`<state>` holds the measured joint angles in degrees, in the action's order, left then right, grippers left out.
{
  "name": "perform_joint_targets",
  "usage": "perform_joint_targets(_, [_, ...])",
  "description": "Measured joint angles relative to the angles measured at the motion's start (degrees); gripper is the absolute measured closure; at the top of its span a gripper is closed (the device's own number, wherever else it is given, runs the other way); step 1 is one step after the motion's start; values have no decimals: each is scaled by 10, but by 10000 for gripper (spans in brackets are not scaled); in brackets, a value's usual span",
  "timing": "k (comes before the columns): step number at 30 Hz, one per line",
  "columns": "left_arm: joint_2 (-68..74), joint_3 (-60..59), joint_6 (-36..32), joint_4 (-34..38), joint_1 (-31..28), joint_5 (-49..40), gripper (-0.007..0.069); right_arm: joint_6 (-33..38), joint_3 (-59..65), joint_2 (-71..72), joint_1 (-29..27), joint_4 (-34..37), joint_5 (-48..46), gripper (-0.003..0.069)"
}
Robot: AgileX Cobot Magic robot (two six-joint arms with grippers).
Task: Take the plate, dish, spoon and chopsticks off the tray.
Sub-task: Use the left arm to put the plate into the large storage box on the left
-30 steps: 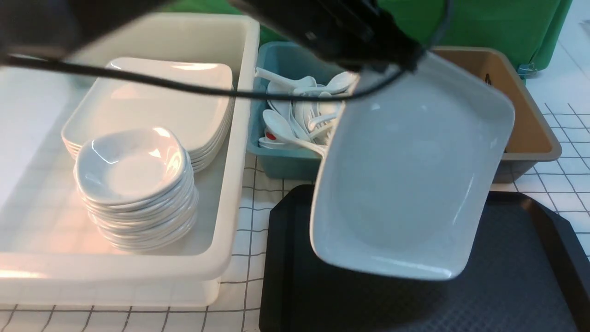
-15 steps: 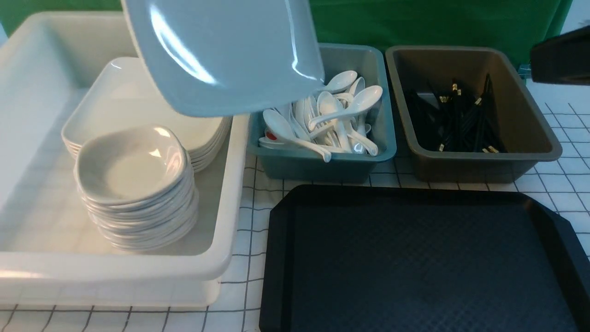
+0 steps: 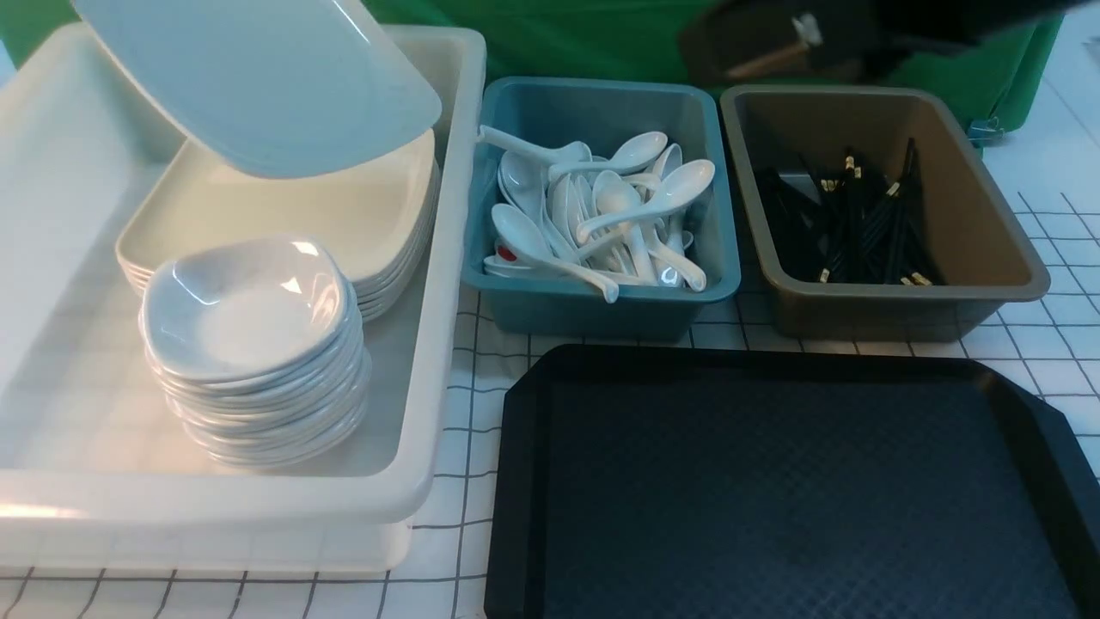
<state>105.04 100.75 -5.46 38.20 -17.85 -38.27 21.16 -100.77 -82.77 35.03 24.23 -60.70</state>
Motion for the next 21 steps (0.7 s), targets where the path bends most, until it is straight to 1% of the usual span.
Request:
perform_joint_targets(5, [32, 0, 22, -3, 0, 14, 605, -7, -38, -19, 4, -3, -1, 650])
perform_joint_targets(9, [45, -1, 69, -44, 0, 41, 605, -15, -48, -22, 4, -6, -5, 650])
perform_joint_targets(12, [49, -1, 87, -66, 0, 41, 607, -15, -48, -22, 4, -6, -7, 650])
perform_joint_targets(16, [57, -13, 117, -116, 0, 25, 608, -15, -48, -24, 4, -7, -7, 651])
perform_joint_targets(21, [58, -50, 127, -132, 0, 10, 610, -15, -48, -25, 4, -8, -7, 651])
